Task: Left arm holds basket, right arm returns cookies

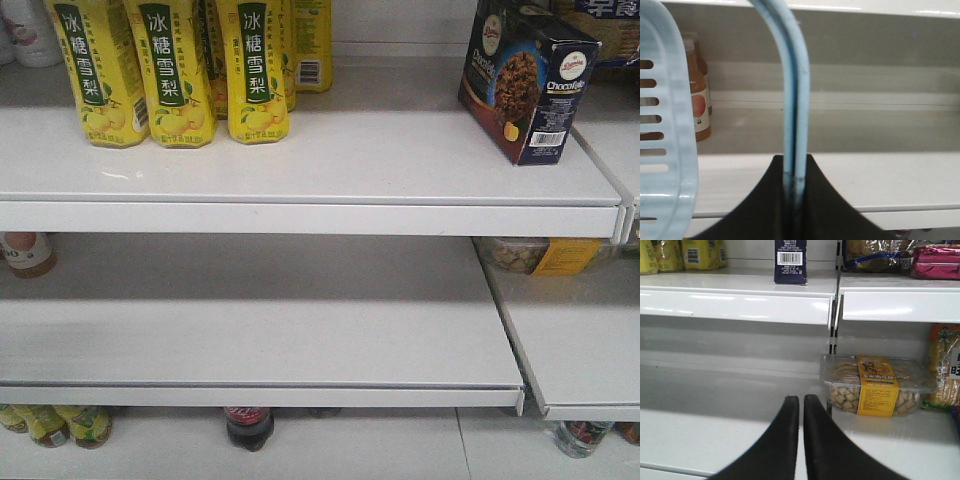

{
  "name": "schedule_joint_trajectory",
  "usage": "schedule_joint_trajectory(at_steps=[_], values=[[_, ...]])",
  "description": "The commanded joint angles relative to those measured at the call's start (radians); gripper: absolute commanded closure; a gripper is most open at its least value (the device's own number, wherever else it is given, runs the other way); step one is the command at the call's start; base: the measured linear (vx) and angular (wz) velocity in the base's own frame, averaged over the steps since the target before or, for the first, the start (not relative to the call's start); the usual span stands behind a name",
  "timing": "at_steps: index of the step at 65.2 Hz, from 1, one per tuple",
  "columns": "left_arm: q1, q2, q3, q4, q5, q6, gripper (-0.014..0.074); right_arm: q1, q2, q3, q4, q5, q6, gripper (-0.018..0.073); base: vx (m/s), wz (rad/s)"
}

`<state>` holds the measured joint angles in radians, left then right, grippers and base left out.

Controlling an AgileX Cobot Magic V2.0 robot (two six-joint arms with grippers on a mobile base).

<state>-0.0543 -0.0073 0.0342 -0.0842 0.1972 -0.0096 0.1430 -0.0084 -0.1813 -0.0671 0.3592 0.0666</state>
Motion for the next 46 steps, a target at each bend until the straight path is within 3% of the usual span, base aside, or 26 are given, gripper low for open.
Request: schedule_joint_trajectory(at_steps=[1,46], values=[[0.005,-0.019,-0.029,0.016,-0.108,0.01,0.0602,-0.003,0.011,-0.028,-0.01,-0.078,-0.006,0.057,0.0,0.0],[0.005,-0.018,-0.031,0.015,-0.106,0.01,0.0602,-0.003,0.011,-0.028,-0.01,-0.078,-0.006,0.057,0.0,0.0]])
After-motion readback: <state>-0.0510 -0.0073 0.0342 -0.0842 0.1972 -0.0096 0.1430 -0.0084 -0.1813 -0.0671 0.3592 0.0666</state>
